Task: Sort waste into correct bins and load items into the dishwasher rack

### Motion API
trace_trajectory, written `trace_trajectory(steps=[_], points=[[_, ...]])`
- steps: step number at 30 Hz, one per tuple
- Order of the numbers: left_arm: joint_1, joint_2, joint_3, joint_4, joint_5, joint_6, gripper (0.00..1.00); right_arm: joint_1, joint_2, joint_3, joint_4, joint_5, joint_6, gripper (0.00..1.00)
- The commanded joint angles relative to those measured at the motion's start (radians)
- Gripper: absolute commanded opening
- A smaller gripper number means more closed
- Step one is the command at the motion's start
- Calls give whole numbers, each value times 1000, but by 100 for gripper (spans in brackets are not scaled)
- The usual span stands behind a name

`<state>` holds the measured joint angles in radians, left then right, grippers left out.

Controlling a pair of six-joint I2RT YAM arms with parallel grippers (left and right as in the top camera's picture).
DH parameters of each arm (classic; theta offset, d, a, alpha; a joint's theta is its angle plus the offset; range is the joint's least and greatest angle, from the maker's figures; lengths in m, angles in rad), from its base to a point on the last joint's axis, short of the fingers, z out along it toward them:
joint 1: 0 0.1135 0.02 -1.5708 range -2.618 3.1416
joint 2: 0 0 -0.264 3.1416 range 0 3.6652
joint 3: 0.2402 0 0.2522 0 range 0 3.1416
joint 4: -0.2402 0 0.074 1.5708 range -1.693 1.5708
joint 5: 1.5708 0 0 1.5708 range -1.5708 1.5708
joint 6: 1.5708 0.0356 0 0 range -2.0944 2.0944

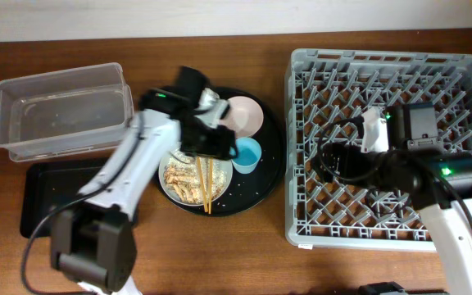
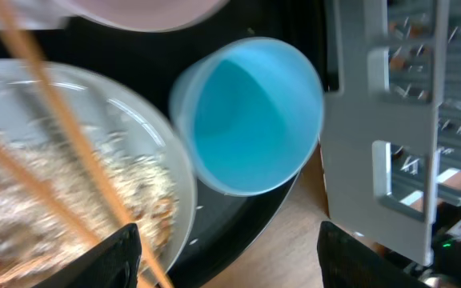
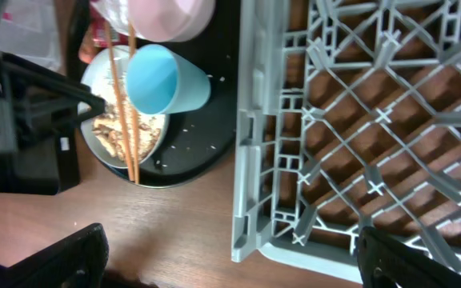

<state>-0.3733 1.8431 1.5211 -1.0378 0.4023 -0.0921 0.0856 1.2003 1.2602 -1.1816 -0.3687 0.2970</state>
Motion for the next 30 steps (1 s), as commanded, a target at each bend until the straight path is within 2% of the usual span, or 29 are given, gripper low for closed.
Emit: trace_trajectory(steps=[1, 2, 5, 7, 9, 10, 11, 14, 17, 18, 20, 21, 22, 23, 25, 27, 28, 30], points=[[-92, 17, 6, 47, -345, -95, 70, -1, 23, 8, -20, 34, 19, 98], [-106, 24, 6, 77, -357, -98, 69, -1, 31, 8, -27, 34, 18, 98], [-124, 59, 5, 136, -355, -98, 48, -1, 40, 8, -32, 34, 19, 98], [-124, 108, 5, 150, -344, -98, 42, -1, 40, 8, -40, 34, 19, 98], [-124, 142, 5, 165, -266, -98, 32, -1, 40, 8, -41, 34, 19, 98], [-124, 146, 5, 166, -256, -98, 11, -1, 40, 8, -42, 34, 19, 98], [-123, 143, 11, 164, -232, -98, 0, -1, 40, 8, -43, 34, 18, 98], [-107, 105, 91, 54, -152, -98, 0, -1, 40, 8, -46, 46, 18, 98], [-21, 20, 148, -71, -90, -77, 0, -1, 40, 8, -46, 38, 19, 98], [49, -13, 148, -93, 55, -4, 0, -1, 40, 8, -37, -1, -2, 100], [209, -28, 148, -154, 584, 255, 0, -1, 39, 8, 29, -286, -150, 87], [267, -26, 148, -220, 735, 332, 0, 0, 39, 8, 82, -437, -196, 82], [294, -26, 148, -283, 797, 381, 0, 9, 39, 8, 144, -523, -197, 82], [306, -26, 148, -369, 850, 443, 0, 28, 39, 8, 224, -574, -196, 82], [304, -26, 148, -502, 867, 504, 0, 90, 40, 8, 359, -578, -192, 82], [304, -26, 148, -606, 885, 578, 0, 139, 40, 8, 430, -570, -192, 83], [304, -26, 148, -647, 909, 622, 0, 165, 41, 8, 452, -560, -192, 83], [304, -30, 148, -651, 923, 628, 0, 221, 54, 8, 468, -546, -192, 83]])
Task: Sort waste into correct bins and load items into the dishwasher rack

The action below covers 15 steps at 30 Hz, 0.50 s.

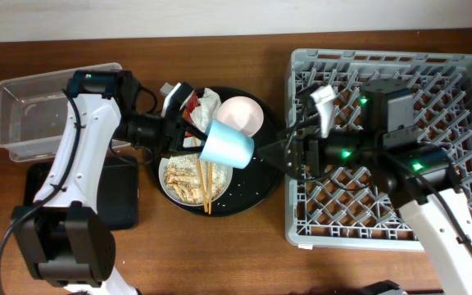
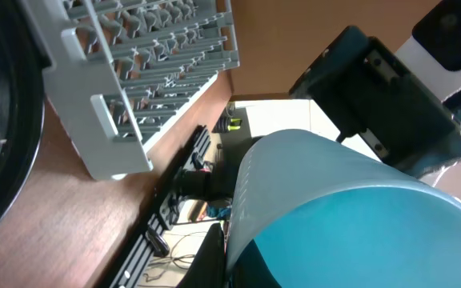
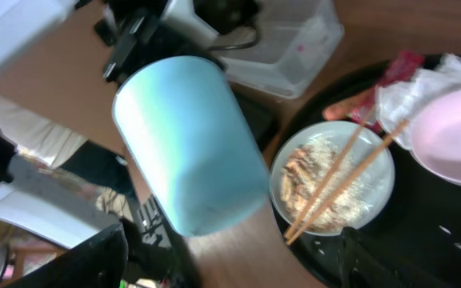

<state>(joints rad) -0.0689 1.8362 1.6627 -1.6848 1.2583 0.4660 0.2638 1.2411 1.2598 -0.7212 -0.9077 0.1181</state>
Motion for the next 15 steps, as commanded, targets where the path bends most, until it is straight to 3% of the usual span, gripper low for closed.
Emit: trace_trajectory(steps=[1, 6, 7, 10, 12, 13, 15], points=[[0, -23, 6, -4, 90, 70, 0, 69, 24, 8, 8, 17, -14, 83], [0, -23, 6, -4, 127, 70, 0, 141, 97, 8, 115, 38, -13, 80], [-1, -24, 6, -4, 130, 70, 0, 149, 105, 8, 146, 13, -14, 74], [-7, -24, 6, -4, 130, 70, 0, 149, 90, 8, 207, -48, -14, 68], [-9, -24, 6, -4, 130, 70, 0, 149, 83, 8, 232, -97, -14, 53], [-9, -24, 6, -3, 130, 70, 6, 149, 79, 8, 230, -112, -14, 52], [-8, -24, 6, 9, 129, 70, 99, 133, 53, 8, 224, -102, -14, 49]])
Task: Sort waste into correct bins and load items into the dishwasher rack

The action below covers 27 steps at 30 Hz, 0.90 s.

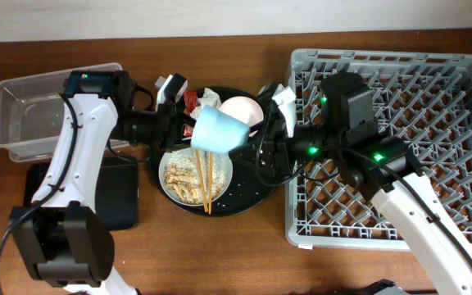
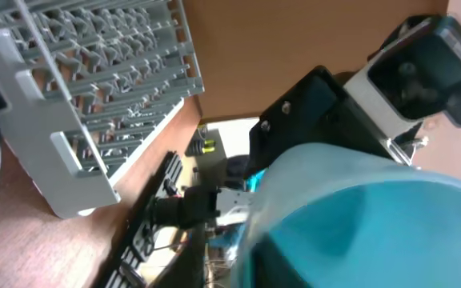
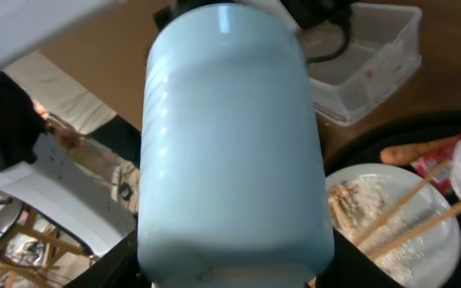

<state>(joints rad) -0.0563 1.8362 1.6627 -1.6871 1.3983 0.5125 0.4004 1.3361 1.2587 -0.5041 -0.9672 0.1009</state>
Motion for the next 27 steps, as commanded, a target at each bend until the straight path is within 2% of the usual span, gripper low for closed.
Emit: trace_trajectory(steps=[1, 3, 6, 8, 10, 13, 16, 18, 19, 21, 24, 27], points=[[-18, -24, 6, 11, -13, 23, 99, -32, -67, 10, -3, -42, 3, 46], [-11, -24, 6, 17, -32, 23, 99, -93, -107, 10, -48, -39, 3, 46], [-3, -24, 6, 63, -37, 23, 99, -272, -204, 10, -279, 137, 3, 46], [0, -24, 6, 82, -41, 23, 99, -414, -261, 10, -465, 332, 34, 46], [0, -24, 6, 94, -56, 23, 99, -537, -272, 10, -631, 565, 151, 46], [0, -24, 6, 100, -72, 23, 99, -678, -230, 10, -773, 815, 231, 46], [0, -24, 6, 101, -87, 23, 99, -750, -131, 10, -773, 830, 255, 46], [0, -24, 6, 101, -87, 23, 99, -748, -27, 10, -745, 833, 257, 48], [0, -24, 6, 100, -87, 23, 99, -749, 42, 10, -727, 833, 257, 59], [0, -24, 6, 100, -87, 23, 99, -749, 137, 24, -713, 804, 257, 68], [0, -24, 6, 101, -87, 24, 99, -742, 112, 132, -739, 634, 227, 72], [0, -24, 6, 112, -143, 24, 99, -676, 0, 216, -752, 609, 193, 76]])
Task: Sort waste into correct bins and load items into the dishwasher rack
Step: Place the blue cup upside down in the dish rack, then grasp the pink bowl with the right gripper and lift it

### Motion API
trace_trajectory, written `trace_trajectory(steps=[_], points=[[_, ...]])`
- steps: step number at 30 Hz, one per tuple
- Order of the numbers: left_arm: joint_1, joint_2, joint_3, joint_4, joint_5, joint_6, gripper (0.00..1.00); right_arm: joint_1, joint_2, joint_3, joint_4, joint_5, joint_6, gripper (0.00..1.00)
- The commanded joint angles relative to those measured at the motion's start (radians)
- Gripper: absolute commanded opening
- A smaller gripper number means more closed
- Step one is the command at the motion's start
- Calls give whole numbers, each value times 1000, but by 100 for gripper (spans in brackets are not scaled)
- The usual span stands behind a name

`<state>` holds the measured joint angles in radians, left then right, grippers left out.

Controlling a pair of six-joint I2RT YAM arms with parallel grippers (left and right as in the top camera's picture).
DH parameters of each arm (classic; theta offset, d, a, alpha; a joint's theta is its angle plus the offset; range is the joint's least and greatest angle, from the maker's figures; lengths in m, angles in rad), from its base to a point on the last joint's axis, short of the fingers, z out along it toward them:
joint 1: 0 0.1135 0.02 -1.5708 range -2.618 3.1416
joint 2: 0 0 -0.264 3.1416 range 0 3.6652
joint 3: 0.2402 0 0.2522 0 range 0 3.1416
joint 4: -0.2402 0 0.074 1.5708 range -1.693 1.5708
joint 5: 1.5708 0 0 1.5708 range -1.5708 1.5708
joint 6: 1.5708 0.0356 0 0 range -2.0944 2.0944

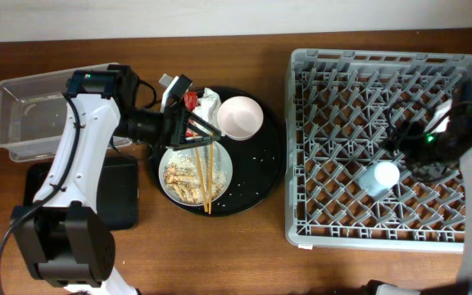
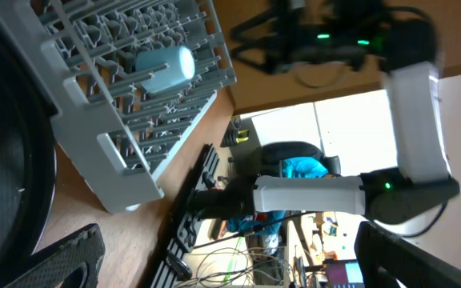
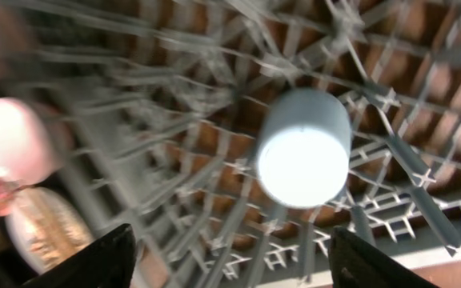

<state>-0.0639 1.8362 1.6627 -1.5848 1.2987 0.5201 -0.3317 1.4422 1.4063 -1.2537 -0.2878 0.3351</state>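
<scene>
The light blue cup [image 1: 381,178] rests among the pegs of the grey dishwasher rack [image 1: 326,74], near its right middle, with a pale round end turned up [image 3: 304,148]. My right gripper [image 3: 230,256] hangs open just above it, holding nothing. My left gripper [image 1: 197,129] stands open and empty over the upper edge of the food plate [image 1: 220,176]. The left wrist view shows the cup [image 2: 165,68] far off in the rack.
A black round tray [image 1: 262,168] carries the plate with food scraps and chopsticks [image 1: 202,176], a pink bowl [image 1: 240,117] and crumpled wrappers [image 1: 206,100]. A clear plastic bin [image 1: 60,111] stands at the far left, with a black tray [image 1: 35,201] in front of it.
The blue cup has gone from my left gripper over the plate to the rack on the right. My left gripper is now open and empty. My right gripper has moved over the rack.
The cup first lay on the black tray beside the plate, my open left gripper over it. Then my left gripper held it lifted toward the right arm. Then my right gripper's open fingers were around it. Now it sits in the rack, both grippers open.
</scene>
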Motion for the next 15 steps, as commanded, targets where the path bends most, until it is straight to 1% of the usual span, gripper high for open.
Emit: trace_trajectory(steps=[1, 2, 3, 4, 5, 6, 7, 8, 9, 10, 11, 12, 13, 14, 15], points=[[8, -24, 6, 19, -50, 16, 99, 108, -147, 72, 13, -87, -58, 75], [8, -24, 6, 32, -50, 16, 99, 197, -189, 72, 33, -87, -58, 72], [8, -24, 6, 37, -50, 16, 95, 261, -207, 71, 49, -86, -58, 70], [10, -24, 13, 37, -51, 16, 89, 353, -219, 71, 74, -82, -57, 68], [19, -25, 32, 35, -70, 15, 79, 459, -217, 71, 109, -65, -57, 66], [36, -32, 70, 28, -117, -11, 75, 570, -196, 71, 155, -20, -43, 64], [51, -45, 109, 26, -169, -50, 75, 648, -168, 71, 195, 39, -8, 63], [66, -73, 163, 23, -235, -104, 74, 734, -118, 71, 253, 116, 16, 63], [80, -111, 216, 28, -349, -190, 72, 799, -52, 71, 314, 190, 27, 63], [92, -153, 262, 37, -540, -335, 72, 832, 8, 71, 356, 242, 59, 62], [103, -204, 296, 45, -804, -522, 73, 851, 79, 71, 403, 299, 95, 60], [107, -247, 306, 52, -959, -606, 74, 855, 141, 71, 447, 349, 124, 60], [107, -312, 306, 54, -1123, -694, 86, 848, 224, 71, 515, 391, 146, 60], [107, -373, 306, 51, -1188, -717, 99, 827, 324, 71, 603, 396, 156, 60], [107, -408, 306, 51, -1196, -717, 99, 807, 393, 71, 656, 384, 179, 60]])
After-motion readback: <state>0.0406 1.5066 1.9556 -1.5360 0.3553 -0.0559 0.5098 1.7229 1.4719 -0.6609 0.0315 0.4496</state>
